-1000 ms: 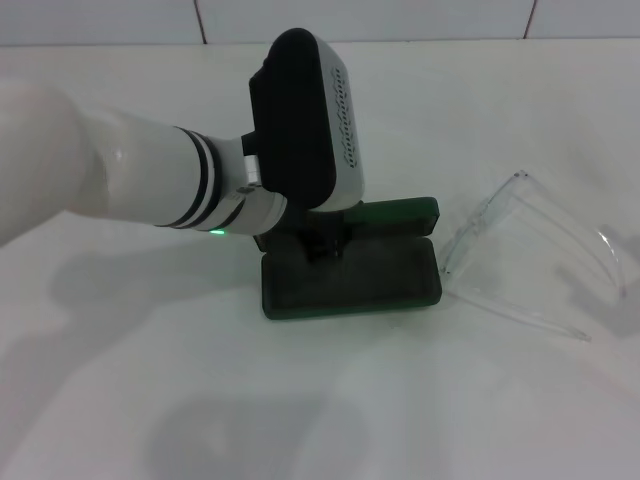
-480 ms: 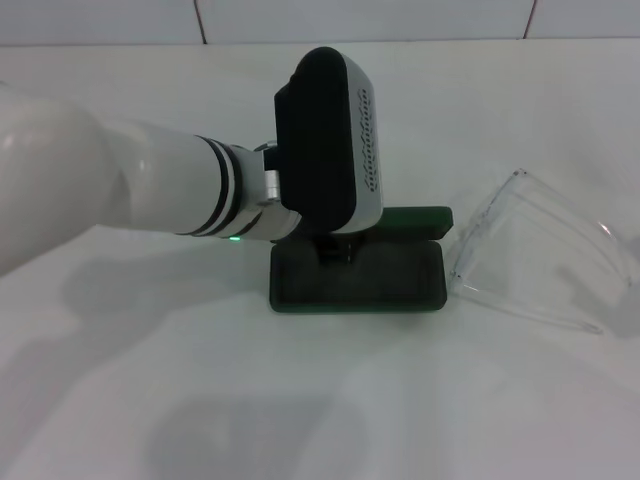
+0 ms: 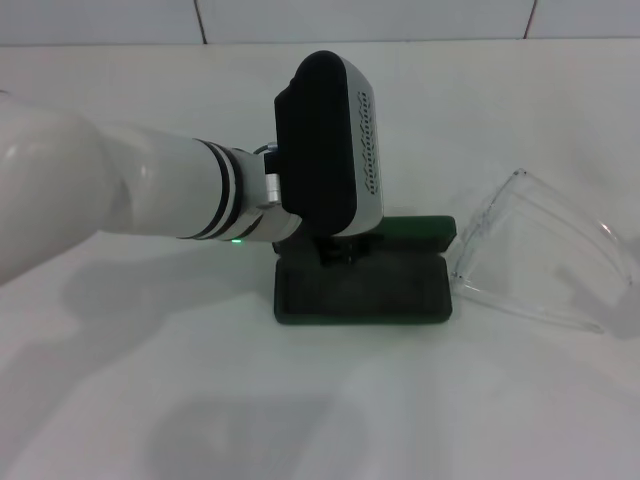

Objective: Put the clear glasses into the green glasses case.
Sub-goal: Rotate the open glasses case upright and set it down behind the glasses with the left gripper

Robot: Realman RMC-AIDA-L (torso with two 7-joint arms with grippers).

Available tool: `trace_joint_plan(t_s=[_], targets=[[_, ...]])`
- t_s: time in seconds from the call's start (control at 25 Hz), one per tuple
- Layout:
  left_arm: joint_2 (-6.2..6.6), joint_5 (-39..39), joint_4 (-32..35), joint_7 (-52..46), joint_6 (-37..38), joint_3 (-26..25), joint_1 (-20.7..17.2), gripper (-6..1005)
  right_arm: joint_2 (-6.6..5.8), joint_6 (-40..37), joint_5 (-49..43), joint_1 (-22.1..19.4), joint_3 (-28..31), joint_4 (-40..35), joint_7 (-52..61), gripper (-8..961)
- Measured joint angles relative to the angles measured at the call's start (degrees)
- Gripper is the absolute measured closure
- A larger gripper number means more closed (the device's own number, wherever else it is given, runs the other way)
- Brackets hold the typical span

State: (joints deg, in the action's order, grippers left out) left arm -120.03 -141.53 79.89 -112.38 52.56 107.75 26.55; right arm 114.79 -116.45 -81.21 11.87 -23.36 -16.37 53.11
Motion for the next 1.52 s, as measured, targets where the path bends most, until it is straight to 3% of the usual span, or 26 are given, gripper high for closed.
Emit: trace_joint_plan(t_s=[0.24,0.8,1.24,1.52], targets=[[0.09,0.0,1.4,-0.2,1.8,-0.2,0.2,529,-0.01,0.4,0.0,0.0,-0.1,0.0,0.0,95],[-0.05,-0.2,2.3,-1.5,2.4,-1.9,0.0,537,-0.01,1.4,-0.1,0.3,-0.3,0.0,-0.1,95],[-0.03,-0.1,-3.4,-3.6,2.1,-2.8,3.7,538,-0.01,1.4,-0.2,0.3,-0.3,0.0,-0.1,95],[-0.02,0.0,-3.8,-3.6,2.1,-2.4,3.7,538,-0.01,1.5,-0.2,0.3,-0.3,0.0,-0.1,95]])
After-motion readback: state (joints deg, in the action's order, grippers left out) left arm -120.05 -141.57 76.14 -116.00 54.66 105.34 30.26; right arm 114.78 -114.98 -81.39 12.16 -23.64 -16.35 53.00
